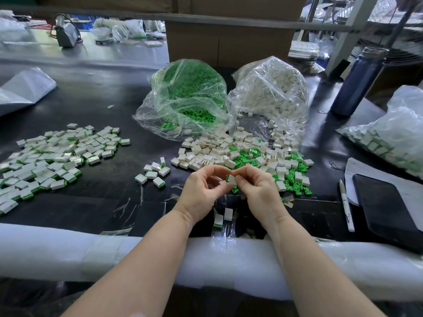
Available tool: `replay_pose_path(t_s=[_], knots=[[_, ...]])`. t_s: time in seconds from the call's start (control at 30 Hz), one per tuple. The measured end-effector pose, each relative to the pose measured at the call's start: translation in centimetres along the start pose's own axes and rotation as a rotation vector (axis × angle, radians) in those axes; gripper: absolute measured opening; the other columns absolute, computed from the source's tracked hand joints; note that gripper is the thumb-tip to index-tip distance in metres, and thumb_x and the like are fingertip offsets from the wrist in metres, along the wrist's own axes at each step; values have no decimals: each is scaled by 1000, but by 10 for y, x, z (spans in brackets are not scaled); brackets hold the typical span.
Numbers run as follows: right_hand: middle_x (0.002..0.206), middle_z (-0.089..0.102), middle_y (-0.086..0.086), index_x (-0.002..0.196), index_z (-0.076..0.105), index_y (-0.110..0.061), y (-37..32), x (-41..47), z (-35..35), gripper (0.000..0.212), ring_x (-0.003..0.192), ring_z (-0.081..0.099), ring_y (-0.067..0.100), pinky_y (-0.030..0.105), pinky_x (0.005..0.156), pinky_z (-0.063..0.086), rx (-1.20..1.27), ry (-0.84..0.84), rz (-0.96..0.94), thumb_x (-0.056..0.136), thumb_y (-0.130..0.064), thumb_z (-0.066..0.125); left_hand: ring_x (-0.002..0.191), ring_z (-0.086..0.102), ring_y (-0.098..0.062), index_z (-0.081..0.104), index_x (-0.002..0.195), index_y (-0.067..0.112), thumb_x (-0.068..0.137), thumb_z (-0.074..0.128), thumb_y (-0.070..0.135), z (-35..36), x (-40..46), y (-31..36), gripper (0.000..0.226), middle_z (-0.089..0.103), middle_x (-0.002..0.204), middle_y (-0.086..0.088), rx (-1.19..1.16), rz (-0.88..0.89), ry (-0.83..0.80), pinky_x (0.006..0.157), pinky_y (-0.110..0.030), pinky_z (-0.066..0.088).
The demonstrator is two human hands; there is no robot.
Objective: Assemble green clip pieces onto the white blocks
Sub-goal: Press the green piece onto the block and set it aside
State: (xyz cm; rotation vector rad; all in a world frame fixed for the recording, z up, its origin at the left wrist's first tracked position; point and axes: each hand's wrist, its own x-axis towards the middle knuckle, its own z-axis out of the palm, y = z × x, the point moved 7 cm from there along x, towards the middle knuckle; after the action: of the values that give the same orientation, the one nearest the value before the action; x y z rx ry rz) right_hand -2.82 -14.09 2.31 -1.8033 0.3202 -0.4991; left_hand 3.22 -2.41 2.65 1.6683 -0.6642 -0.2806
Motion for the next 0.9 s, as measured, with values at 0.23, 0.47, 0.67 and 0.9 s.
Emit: replay_pose_path(t_s=[0.23, 0.47, 0.67, 0.9], knots=[[66, 55, -8, 77, 63, -19, 1, 0, 2, 26, 61, 47, 3, 21, 62, 40, 1, -17, 24, 92, -1, 51, 64, 60, 1, 67, 81, 13, 71, 75, -2, -1, 0, 2, 19, 66, 72, 6, -92, 6, 56, 68, -14, 51], [74, 58, -4, 82, 63, -14, 5, 1, 2, 19, 66, 49, 6, 21, 65, 41, -8, -12, 44, 92, -3, 51, 60, 49, -7, 61, 69, 17, 72, 77, 7, -3, 0, 1, 18, 59, 66, 4, 19, 4, 79, 60, -13, 46], [72, 62, -6, 79, 64, -17, -3, -1, 1, 19, 59, 51, -4, 13, 60, 41, -17, -19, -17, 90, -3, 57, 72, 61, -10, 60, 85, 16, 76, 74, 10, -2, -1, -2, 18, 66, 79, -4, -63, -40, 51, 72, -21, 53], [75, 65, -6, 80, 66, -20, -9, -3, -7, 11, 67, 56, -1, 9, 65, 46, -99, 77, -76, 84, -10, 67, 64, 60, -5, 64, 85, 19, 83, 67, 6, -19, -1, -7, 14, 64, 77, 0, -6, -54, 285, 64, -21, 55]])
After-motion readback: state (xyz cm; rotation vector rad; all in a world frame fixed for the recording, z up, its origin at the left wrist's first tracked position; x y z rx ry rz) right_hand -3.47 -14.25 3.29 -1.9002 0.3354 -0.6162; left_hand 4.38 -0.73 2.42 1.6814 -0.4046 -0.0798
